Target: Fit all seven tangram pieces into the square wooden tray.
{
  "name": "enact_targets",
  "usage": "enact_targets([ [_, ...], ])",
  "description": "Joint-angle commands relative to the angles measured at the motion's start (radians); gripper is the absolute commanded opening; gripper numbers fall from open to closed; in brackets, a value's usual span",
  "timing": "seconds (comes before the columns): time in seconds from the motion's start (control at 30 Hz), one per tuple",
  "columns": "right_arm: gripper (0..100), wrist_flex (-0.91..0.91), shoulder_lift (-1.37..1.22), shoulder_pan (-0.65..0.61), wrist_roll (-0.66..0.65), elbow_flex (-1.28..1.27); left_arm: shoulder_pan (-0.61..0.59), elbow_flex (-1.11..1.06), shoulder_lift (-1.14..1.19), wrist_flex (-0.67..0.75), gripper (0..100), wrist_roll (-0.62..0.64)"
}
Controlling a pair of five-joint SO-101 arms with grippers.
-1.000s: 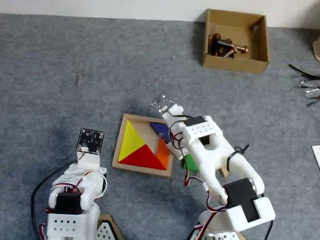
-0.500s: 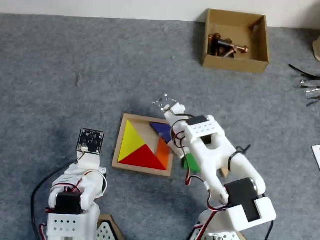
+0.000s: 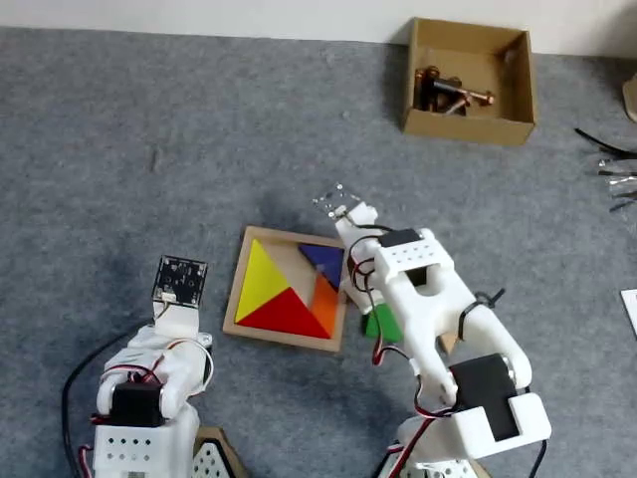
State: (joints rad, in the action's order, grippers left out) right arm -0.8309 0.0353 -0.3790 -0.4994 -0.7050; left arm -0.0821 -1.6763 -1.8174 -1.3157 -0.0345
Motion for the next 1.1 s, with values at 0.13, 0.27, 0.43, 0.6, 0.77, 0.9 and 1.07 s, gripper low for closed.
enact_targets([
  [0.13,0.3,-0.094,0.016,0.012,0.009,0.081,-0.01,-0.019,-0.005,-0.005,1,-0.009],
  [0.27,0.5,-0.153,0.016,0.012,0.06,0.151,-0.01,-0.019,-0.005,-0.005,1,-0.009],
  [0.43,0.5,-0.156,0.016,0.045,0.072,0.168,-0.01,-0.019,-0.005,-0.005,1,-0.009],
  [0.6,0.5,-0.159,0.018,0.085,0.075,0.17,-0.01,-0.019,-0.005,-0.005,1,-0.009],
  [0.77,0.5,-0.274,0.018,0.085,0.075,0.266,-0.01,-0.019,-0.005,-0.005,1,-0.009],
  [0.9,0.5,-0.387,0.018,0.085,0.077,0.374,-0.01,-0.019,-0.005,-0.005,1,-0.009],
  [1.07,1.0,-0.504,0.016,0.084,0.077,0.472,-0.01,-0.019,-0.005,-0.005,1,-0.009],
])
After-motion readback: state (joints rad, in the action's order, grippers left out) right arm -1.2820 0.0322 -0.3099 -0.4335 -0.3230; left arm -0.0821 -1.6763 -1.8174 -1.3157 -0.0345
